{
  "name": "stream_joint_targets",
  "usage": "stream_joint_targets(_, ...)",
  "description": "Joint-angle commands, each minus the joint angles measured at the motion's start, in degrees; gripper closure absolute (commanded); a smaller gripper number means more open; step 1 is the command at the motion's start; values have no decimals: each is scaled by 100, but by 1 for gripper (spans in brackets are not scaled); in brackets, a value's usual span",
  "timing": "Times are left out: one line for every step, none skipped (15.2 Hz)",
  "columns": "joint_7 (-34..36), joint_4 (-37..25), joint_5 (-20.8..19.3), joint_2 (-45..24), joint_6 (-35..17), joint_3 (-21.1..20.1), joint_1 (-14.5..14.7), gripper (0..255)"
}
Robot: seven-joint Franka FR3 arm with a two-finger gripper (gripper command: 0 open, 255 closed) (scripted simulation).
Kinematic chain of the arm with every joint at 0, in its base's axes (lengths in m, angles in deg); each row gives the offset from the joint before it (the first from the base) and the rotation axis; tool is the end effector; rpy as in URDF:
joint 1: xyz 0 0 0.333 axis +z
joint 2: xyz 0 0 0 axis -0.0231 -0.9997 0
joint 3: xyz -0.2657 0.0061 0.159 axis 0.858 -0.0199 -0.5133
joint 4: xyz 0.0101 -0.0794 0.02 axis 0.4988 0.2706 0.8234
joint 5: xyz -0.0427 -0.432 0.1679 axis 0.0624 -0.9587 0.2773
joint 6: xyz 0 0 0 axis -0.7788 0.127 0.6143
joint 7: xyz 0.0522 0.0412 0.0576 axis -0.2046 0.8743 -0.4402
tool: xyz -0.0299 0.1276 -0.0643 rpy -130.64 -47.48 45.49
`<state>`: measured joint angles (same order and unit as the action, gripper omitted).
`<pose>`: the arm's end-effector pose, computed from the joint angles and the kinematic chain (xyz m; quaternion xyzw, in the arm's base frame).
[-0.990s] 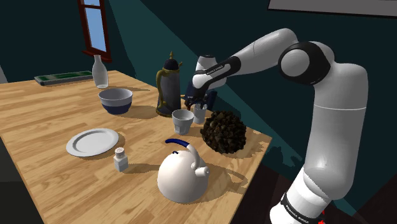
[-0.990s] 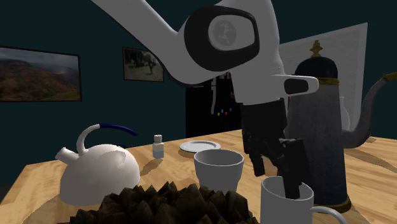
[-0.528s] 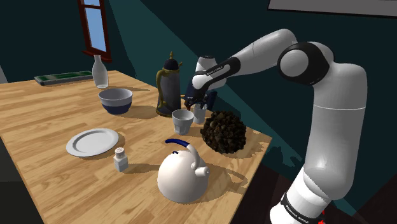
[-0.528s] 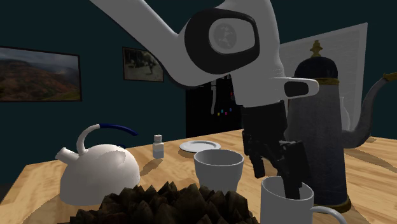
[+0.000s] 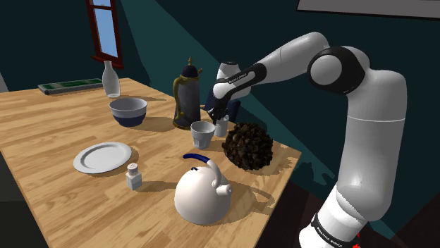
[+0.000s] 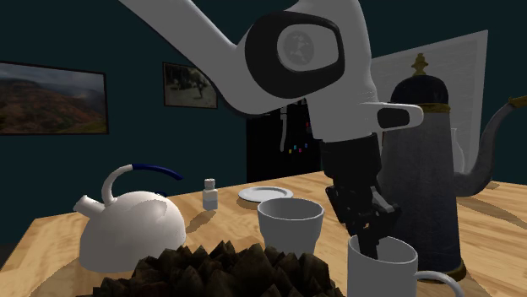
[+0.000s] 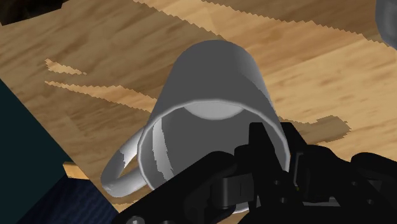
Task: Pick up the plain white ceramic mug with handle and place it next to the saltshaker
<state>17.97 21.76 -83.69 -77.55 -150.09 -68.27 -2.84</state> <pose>0.6982 -0.1170 0.2704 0.9842 -0.1480 0.0926 0.0302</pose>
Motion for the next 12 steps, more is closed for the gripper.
stream_joint_targets(0, 0, 0, 0, 0, 0, 0, 255)
stream_joint_targets(0, 0, 0, 0, -2, 0, 0, 255)
stream_joint_targets(-2, -27, -1, 38, 64, 1, 1, 255)
stream_joint_targets(-4, -56, -3, 75, 130, 2, 2, 255)
stream_joint_targets(-6, -85, -4, 112, 196, 2, 4, 255)
stream_joint_targets(-9, -119, -5, 145, 262, 3, 5, 255)
stream_joint_targets(-11, -152, -6, 179, 329, 3, 6, 255)
stream_joint_targets(-13, -187, -7, 212, 396, 4, 7, 255)
stream_joint_targets(-16, -222, -8, 244, 464, 4, 7, 255)
stream_joint_targets(-18, -259, -9, 274, 531, 5, 8, 255)
stream_joint_targets(-20, -297, -10, 304, 599, 5, 9, 255)
stream_joint_targets(-23, -337, -10, 333, 668, 5, 10, 255)
